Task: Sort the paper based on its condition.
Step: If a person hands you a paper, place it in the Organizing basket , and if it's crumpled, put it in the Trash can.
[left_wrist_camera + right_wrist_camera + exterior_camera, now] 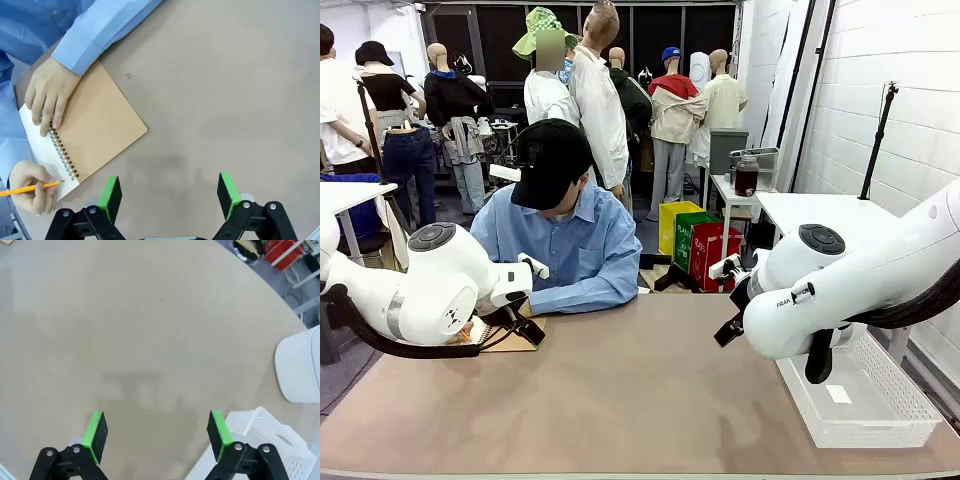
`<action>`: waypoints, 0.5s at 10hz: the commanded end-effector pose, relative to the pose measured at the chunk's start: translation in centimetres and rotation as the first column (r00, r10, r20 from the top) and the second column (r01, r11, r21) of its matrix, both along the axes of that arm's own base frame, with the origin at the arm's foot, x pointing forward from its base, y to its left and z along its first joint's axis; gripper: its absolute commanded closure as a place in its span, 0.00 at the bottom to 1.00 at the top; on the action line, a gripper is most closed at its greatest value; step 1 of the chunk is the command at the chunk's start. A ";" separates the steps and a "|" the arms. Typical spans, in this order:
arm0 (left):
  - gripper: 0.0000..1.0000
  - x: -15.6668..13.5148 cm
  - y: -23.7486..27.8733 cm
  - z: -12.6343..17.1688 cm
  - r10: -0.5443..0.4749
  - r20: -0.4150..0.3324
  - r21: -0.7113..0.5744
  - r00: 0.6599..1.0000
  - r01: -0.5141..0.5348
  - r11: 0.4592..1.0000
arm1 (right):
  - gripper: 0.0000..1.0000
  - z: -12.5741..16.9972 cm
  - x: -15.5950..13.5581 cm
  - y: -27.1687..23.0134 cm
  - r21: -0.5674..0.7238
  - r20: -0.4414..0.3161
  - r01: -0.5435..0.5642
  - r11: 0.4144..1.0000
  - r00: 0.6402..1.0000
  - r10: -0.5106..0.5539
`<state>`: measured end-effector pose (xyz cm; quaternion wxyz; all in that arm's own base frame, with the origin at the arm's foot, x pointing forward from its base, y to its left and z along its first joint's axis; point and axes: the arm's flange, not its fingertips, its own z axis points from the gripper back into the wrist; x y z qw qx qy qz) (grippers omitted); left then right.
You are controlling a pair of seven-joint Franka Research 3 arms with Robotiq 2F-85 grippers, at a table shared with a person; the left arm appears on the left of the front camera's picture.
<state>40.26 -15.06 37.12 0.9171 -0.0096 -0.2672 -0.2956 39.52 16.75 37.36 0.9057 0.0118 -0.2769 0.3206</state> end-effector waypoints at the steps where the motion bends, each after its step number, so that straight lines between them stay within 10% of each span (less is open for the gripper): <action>1: 0.00 0.0 0.0 0.0 0.000 0.000 0.000 1.000 0.000 1.000 | 0.00 0.0 0.0 0.0 0.000 0.000 0.000 1.000 1.000 0.000; 5: 0.00 0.0 0.0 0.0 0.000 0.000 0.000 1.000 0.000 1.000 | 0.00 0.0 0.0 0.0 0.000 0.000 0.000 1.000 1.000 0.000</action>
